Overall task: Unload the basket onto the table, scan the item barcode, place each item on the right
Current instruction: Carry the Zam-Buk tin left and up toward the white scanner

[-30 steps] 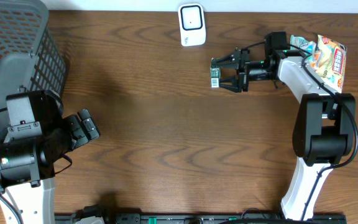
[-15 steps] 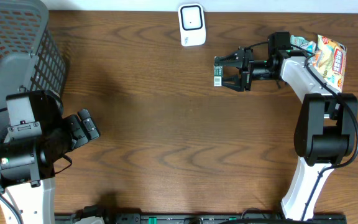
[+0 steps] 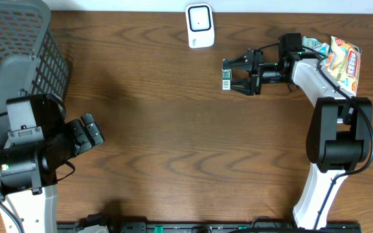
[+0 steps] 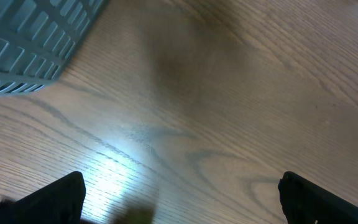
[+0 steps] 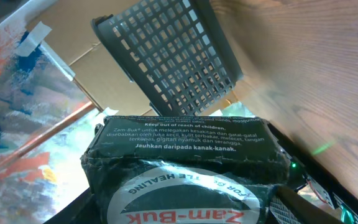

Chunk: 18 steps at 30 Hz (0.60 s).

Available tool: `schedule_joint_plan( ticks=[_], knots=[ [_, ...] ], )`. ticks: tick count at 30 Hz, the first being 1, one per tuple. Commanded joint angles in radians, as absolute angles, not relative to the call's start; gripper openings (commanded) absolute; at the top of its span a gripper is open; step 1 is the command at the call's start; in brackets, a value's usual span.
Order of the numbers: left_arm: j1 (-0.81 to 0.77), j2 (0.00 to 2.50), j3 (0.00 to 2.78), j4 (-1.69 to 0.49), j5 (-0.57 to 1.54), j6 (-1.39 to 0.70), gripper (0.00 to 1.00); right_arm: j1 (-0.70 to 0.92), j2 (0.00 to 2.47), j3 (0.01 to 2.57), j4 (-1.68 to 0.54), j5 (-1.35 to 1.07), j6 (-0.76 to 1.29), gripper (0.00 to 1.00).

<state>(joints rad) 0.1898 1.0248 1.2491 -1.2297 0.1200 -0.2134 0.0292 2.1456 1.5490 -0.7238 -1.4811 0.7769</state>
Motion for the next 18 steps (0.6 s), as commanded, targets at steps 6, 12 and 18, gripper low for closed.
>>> schedule_joint_plan(
  ticks=[6, 12, 18],
  knots=[
    [0.195, 1.025, 1.247, -1.23, 0.104, -0.223, 0.98, 0.044, 2.133, 1.544, -0.725, -1.464, 0.765, 0.59],
    [0.195, 1.025, 1.247, -1.23, 0.104, -0.223, 0.98, 0.047, 2.133, 1.544, -0.725, -1.442, 0.765, 0.59],
    [0.195, 1.025, 1.247, -1.23, 0.104, -0.223, 0.98, 0.05, 2.133, 1.544, -0.725, -1.437, 0.765, 0.59]
  ],
)
